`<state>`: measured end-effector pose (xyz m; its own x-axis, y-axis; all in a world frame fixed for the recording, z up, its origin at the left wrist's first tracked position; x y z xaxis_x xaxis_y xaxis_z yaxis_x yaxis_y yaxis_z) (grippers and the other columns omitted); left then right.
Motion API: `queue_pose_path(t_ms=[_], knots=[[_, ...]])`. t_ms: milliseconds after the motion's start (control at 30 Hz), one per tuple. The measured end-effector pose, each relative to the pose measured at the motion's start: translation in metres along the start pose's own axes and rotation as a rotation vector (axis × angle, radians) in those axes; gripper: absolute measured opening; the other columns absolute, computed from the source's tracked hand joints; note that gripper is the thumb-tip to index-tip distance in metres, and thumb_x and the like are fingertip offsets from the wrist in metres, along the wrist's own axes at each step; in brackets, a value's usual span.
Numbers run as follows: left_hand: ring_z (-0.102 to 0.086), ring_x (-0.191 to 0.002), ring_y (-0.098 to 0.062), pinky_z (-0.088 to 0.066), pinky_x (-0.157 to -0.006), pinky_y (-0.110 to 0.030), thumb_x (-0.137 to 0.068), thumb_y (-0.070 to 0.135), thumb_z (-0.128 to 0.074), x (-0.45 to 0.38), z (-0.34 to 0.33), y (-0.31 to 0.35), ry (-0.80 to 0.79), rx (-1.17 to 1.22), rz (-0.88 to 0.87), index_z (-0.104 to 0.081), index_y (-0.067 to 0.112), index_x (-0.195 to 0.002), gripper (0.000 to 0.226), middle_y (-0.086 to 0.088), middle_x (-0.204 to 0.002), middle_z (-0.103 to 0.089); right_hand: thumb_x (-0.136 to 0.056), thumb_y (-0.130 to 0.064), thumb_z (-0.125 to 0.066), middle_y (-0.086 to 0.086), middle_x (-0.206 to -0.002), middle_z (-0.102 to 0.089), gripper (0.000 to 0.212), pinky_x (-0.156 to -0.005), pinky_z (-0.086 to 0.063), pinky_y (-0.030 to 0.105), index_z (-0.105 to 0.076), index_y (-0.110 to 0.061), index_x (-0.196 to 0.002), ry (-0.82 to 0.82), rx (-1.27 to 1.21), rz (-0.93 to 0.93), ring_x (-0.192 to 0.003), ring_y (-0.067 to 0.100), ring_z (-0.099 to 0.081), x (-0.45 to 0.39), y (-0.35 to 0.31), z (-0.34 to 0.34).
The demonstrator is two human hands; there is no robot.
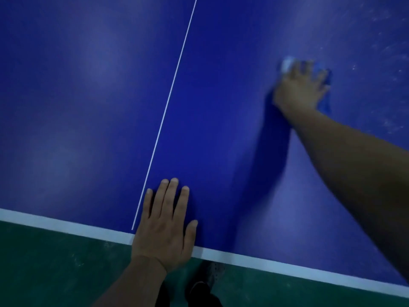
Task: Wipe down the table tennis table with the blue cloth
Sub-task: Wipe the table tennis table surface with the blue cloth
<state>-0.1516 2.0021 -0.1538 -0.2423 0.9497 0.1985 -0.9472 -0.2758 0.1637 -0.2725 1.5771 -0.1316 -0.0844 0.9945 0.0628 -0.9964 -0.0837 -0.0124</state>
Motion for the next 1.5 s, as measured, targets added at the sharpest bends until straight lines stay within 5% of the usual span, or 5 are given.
queue_pose_path(t_ms=[133, 333, 567, 800, 1500], knots=[[-0.015, -0.154, -0.034, -0.016, -0.119, -0.058, -0.103, 0.051, -0.014, -0.001, -0.001, -0.001, -0.013, -0.002, 0.003, -0.023, 0.007, -0.156, 0.07, -0.018, -0.165, -0.018, -0.101, -0.03, -0.033, 0.009, -0.167, -0.009, 0.06, -0.115, -0.009, 0.071, -0.019, -0.021, -0.158, -0.041, -0.079, -0.211, -0.149, 0.05, -0.002, 0.015, 0.058, 0.009], [-0.018, -0.152, -0.035, -0.013, -0.12, -0.058, -0.102, 0.053, -0.013, -0.002, 0.0, -0.001, 0.003, -0.003, 0.017, -0.028, 0.005, -0.154, 0.072, -0.019, -0.163, -0.023, -0.101, -0.043, -0.017, 0.001, -0.166, -0.019, 0.059, -0.119, -0.01, 0.059, -0.03, -0.027, -0.156, -0.14, 0.057, 0.88, -0.152, 0.039, -0.01, 0.174, -0.09, -0.02], [-0.019, -0.151, -0.037, -0.011, -0.121, -0.057, -0.1, 0.051, -0.02, -0.003, 0.003, 0.002, 0.019, -0.018, 0.015, -0.032, 0.003, -0.153, 0.072, -0.021, -0.162, -0.025, -0.107, -0.039, -0.019, 0.002, -0.167, -0.012, 0.053, -0.119, -0.014, 0.063, -0.022, -0.028, -0.158, -0.026, -0.051, 0.217, -0.151, 0.043, -0.008, 0.06, 0.099, 0.005], [-0.017, -0.152, -0.036, -0.009, -0.122, -0.056, -0.099, 0.05, -0.023, -0.003, 0.004, 0.002, 0.004, -0.021, 0.016, -0.032, 0.003, -0.153, 0.072, -0.021, -0.162, -0.023, -0.106, -0.044, -0.027, 0.001, -0.164, -0.024, 0.05, -0.121, -0.015, 0.056, -0.035, -0.032, -0.154, -0.184, 0.073, 1.015, -0.151, 0.04, -0.018, 0.347, 0.105, -0.023], [-0.009, -0.153, -0.035, -0.006, -0.124, -0.056, -0.097, 0.051, -0.021, -0.002, 0.01, 0.002, 0.044, -0.015, 0.033, -0.027, 0.005, -0.155, 0.075, -0.02, -0.163, -0.018, -0.106, -0.047, -0.02, -0.003, -0.169, 0.0, 0.057, -0.124, -0.002, 0.053, -0.014, -0.031, -0.16, -0.186, -0.111, -0.107, -0.154, 0.034, 0.006, 0.272, 0.18, -0.016]])
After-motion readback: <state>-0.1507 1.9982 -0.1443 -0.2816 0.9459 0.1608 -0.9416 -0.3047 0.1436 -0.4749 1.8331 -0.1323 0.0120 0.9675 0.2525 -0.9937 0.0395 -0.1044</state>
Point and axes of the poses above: each hand's wrist, its own x-axis away from the middle knuckle, its own z-axis out of the back of the hand, y = z × x, the point moved 9 cm from there along -x, towards the middle knuckle
